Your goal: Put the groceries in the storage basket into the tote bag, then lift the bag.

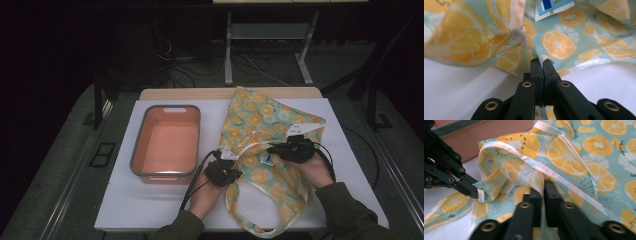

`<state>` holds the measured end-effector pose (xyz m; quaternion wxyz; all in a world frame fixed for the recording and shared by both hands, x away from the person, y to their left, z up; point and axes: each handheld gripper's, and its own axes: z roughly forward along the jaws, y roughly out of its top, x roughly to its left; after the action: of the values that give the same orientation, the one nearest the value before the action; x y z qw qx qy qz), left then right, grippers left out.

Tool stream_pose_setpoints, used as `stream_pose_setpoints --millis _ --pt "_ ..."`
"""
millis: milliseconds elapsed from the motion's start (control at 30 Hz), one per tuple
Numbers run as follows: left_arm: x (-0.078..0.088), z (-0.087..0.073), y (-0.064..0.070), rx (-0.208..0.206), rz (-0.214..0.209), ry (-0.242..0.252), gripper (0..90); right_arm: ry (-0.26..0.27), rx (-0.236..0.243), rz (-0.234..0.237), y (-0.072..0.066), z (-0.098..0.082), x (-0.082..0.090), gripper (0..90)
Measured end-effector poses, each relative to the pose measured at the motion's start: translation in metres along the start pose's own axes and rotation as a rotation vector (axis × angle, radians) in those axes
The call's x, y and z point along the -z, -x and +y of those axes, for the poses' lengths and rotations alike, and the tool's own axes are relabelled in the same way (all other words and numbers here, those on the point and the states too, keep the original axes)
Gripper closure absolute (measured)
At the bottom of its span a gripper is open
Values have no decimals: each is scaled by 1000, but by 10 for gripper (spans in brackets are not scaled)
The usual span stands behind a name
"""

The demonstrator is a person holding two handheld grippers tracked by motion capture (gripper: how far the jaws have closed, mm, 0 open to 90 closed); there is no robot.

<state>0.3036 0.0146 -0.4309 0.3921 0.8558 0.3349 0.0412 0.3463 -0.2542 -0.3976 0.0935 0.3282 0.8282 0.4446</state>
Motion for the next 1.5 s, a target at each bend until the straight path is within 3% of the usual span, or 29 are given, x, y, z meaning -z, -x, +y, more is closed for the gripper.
stream_pose_setpoints --millis 67,167,267,400,667,733,867,1000,1067,1133,1200,1267,1333,1500 --pt "7 -3 -2 13 -8 15 886 13 -17 6 -2 -1 6 636" --pt "15 -6 -5 38 -22 31 885 32 -13 4 -6 -5 18 534" --pt "22 -9 -6 59 -34 42 884 49 -11 8 -13 -10 33 485" --pt "31 -11 -9 67 -39 57 884 35 18 38 -27 -21 46 487" --pt "42 -21 -13 93 -47 71 884 -76 81 84 -50 -51 40 492" --pt "43 -21 -13 97 -51 79 884 -115 96 82 -51 -58 37 474" --pt "42 -20 -12 100 -50 83 885 -159 82 98 -52 -70 33 427" --pt "45 -20 -13 106 -42 98 886 -208 124 109 -60 -74 22 400" --pt "46 -20 -14 114 -39 105 886 -258 158 105 -64 -78 16 417" --pt "46 -20 -14 114 -40 107 886 -277 200 55 -66 -80 14 571" --pt "46 -19 -13 115 -40 107 887 -279 181 34 -63 -78 16 743" --pt "46 -19 -13 113 -43 107 887 -274 175 33 -58 -79 17 843" --pt "46 -18 -12 109 -45 107 888 -272 168 32 -55 -78 17 887" --pt "47 -14 -10 116 -54 126 888 -251 162 20 -49 -76 21 890"
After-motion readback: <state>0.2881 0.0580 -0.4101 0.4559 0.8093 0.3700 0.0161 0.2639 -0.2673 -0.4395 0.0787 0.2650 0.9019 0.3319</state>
